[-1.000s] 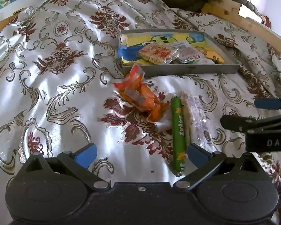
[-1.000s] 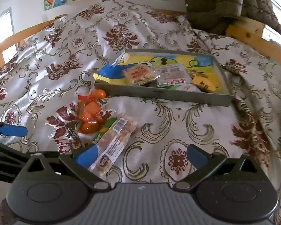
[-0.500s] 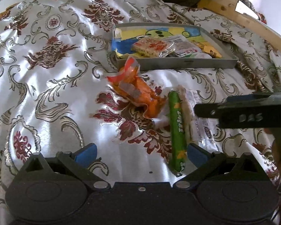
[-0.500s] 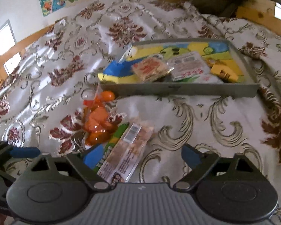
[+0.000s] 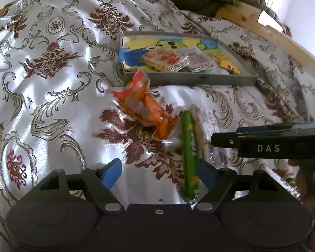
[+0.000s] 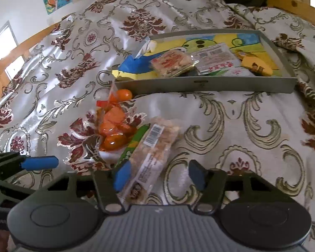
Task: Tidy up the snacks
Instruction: 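Close the left gripper on the green stick while the right gripper grasps the white bar packet, then carry both items over the grey tray and open both grippers to drop them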
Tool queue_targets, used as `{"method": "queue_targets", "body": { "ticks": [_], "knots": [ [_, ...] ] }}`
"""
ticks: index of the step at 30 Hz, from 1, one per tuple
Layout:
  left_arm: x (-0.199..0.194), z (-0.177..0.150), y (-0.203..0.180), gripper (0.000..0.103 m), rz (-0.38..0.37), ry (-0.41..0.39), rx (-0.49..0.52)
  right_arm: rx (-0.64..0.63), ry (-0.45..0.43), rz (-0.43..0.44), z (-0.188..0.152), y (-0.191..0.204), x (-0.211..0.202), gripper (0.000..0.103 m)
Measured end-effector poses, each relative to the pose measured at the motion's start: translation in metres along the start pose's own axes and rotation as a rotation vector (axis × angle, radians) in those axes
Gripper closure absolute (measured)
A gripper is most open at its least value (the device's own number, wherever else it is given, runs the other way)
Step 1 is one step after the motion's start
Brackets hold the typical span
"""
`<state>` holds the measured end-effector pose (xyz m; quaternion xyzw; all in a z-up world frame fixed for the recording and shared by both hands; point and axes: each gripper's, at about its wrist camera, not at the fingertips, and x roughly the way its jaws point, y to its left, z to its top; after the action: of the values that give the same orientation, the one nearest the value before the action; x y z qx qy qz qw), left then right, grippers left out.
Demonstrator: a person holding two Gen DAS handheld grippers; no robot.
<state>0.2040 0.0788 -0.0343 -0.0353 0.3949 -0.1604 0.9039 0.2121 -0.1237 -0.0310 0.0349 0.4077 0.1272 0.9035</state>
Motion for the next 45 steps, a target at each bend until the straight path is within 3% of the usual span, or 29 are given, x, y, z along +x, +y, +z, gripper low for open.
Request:
{"method": "queue_targets", "body": {
  "ticks": [5,8,10,13,17,20,23,28,34,36,37,42,45],
  "knots": [
    [0.005,0.0,-0.005,0.042,-0.038,0.006,0.013,0.114,0.001,0.1,0.005,-0.011,0.006,0.039],
    [0.01,-0.002,-0.007,0.053,-0.048,0.026,0.034,0.107,0.021,0.088,0.009,-0.006,0.018,0.039],
    [0.012,-0.003,-0.008,0.055,-0.059,0.029,0.04,0.107,0.045,0.073,0.008,-0.003,0.023,0.048],
    [0.013,-0.002,-0.007,0.058,-0.074,0.018,0.041,0.104,0.056,0.069,0.007,-0.001,0.018,0.055],
    [0.018,0.004,-0.011,0.062,-0.111,-0.001,0.02,0.085,0.076,0.017,0.003,-0.001,0.01,0.056],
    [0.027,0.005,-0.021,0.066,-0.137,0.007,0.055,0.068,0.074,-0.05,0.0,0.0,-0.001,0.056],
    [0.036,0.005,-0.03,0.066,-0.161,0.023,0.083,0.078,0.088,-0.063,-0.003,-0.006,-0.005,0.056],
    [0.057,0.005,-0.033,0.065,-0.11,0.078,0.104,0.091,0.096,-0.084,-0.002,-0.016,-0.004,0.056],
    [0.062,0.007,-0.033,0.066,-0.097,0.08,0.102,0.111,0.107,-0.08,-0.004,-0.02,0.0,0.054],
    [0.061,0.007,-0.034,0.074,-0.092,0.086,0.107,0.153,0.117,-0.063,-0.006,-0.024,0.001,0.054],
    [0.059,0.008,-0.034,0.084,-0.098,0.094,0.108,0.173,0.128,-0.053,-0.007,-0.026,0.002,0.054],
    [0.046,0.005,-0.038,0.085,-0.091,0.125,0.081,0.242,0.129,-0.004,-0.016,-0.032,-0.004,0.059],
    [0.031,0.005,-0.034,0.085,-0.104,0.124,0.005,0.254,0.093,0.016,-0.017,-0.031,-0.02,0.059]
  ]
}}
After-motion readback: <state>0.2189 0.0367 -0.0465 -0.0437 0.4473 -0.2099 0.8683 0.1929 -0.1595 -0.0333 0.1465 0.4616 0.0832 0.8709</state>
